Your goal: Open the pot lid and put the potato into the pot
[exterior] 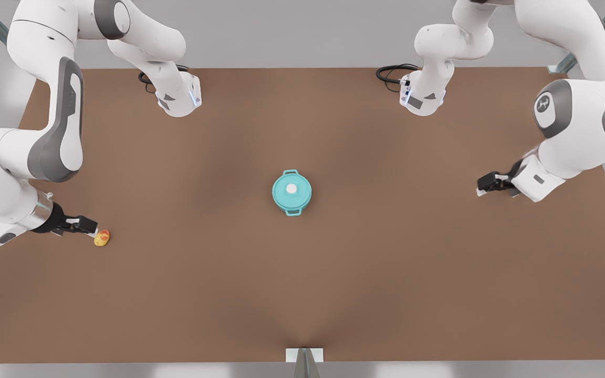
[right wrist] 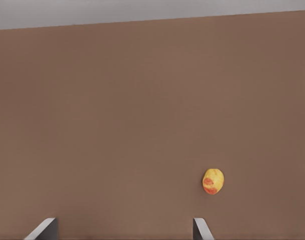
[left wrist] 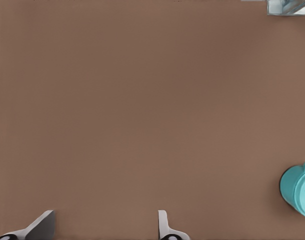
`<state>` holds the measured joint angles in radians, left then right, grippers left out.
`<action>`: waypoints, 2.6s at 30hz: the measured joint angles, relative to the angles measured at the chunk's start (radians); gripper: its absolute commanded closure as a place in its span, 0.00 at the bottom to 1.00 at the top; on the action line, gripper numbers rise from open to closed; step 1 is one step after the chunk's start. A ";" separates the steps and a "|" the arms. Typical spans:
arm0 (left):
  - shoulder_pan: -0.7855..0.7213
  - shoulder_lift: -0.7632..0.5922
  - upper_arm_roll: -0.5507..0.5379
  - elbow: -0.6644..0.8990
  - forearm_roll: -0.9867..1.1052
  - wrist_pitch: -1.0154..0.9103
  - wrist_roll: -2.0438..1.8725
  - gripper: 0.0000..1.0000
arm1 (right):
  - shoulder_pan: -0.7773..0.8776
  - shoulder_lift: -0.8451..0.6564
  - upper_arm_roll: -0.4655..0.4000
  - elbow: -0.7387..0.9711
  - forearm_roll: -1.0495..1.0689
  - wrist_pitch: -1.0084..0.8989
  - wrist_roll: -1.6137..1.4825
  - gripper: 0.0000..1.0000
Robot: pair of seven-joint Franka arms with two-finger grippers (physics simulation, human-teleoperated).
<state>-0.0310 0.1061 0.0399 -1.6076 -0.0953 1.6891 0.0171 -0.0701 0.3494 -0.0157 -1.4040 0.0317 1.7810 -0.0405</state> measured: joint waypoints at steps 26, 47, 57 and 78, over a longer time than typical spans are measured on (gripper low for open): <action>-0.774 0.561 -0.066 0.210 0.135 0.332 -0.627 0.00 | -0.040 0.001 -0.050 -0.347 -0.128 0.248 0.043 0.00; -0.811 0.604 -0.067 0.170 0.147 0.408 -0.970 0.00 | -0.106 0.152 -0.031 -0.357 -0.155 0.390 0.031 0.00; -0.825 0.627 -0.067 0.171 0.172 0.448 -1.036 0.00 | -0.143 0.223 -0.030 -0.352 -0.160 0.475 0.002 0.00; -0.837 0.645 -0.067 0.154 0.176 0.475 -1.097 0.00 | -0.184 0.318 -0.012 -0.351 -0.164 0.610 -0.057 0.00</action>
<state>-0.8683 0.7510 -0.0274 -1.4531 0.0804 2.1642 -1.0800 -0.2541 0.6679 -0.0280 -1.7551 -0.1325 2.3907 -0.0973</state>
